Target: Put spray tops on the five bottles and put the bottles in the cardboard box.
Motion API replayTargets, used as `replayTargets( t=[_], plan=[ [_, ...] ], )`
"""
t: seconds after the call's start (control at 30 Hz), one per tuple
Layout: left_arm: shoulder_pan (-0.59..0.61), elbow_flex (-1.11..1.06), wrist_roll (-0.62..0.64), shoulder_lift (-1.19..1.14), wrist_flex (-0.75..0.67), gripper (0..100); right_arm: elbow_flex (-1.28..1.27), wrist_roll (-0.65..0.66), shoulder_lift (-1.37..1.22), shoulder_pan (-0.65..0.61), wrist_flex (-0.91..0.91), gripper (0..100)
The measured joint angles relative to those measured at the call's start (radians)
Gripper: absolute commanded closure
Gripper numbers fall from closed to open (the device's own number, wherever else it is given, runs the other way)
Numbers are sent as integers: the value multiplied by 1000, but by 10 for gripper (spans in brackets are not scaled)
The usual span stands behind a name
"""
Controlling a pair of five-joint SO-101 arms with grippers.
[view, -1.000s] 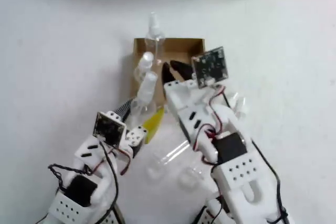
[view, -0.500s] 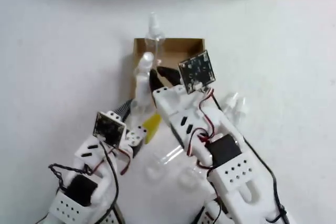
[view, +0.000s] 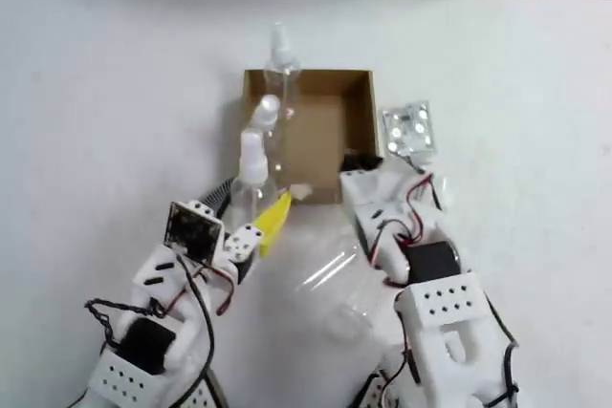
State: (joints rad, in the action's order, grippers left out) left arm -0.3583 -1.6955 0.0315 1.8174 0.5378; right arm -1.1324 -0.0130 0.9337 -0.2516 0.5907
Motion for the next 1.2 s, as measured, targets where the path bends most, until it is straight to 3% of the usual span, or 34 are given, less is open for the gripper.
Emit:
replayTargets(
  t=[0.23,0.47,0.7,1.2],
  plan=[
    [6,0,0,0,-72,940,-118,0,0,130,0,983],
    [34,0,0,0,-293,940,-199,0,0,229,0,983],
    [51,0,0,0,-422,940,-236,0,0,350,0,983],
    [55,46,0,-6,-448,940,-269,103,0,407,0,983]
  ],
)
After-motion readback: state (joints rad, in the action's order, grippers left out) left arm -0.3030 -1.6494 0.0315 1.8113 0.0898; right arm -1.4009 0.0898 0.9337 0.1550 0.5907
